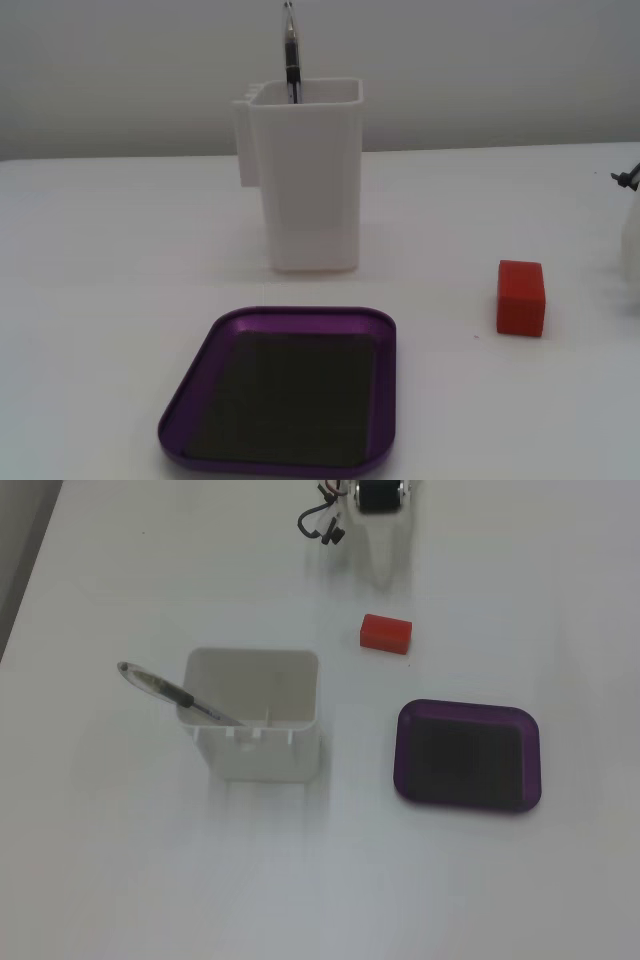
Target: Pick up the red cube and place it in the box.
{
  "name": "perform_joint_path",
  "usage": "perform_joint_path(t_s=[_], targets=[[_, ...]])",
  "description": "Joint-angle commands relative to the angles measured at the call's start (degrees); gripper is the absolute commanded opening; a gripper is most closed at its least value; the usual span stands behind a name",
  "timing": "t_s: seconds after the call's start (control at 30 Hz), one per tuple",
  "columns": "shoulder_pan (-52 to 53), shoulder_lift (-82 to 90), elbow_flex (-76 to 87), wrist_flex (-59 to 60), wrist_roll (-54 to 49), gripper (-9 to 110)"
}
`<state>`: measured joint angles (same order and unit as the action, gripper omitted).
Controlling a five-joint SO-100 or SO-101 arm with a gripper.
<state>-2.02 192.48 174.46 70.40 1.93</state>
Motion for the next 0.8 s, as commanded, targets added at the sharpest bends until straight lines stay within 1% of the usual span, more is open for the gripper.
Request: perform_joint_path(t_s=[0.0,0.77], targets=[[0.00,5.71,0.26,-0.70,0.09,-1],[-0.62,5.71,0.35,-0.88,-0.44,0]])
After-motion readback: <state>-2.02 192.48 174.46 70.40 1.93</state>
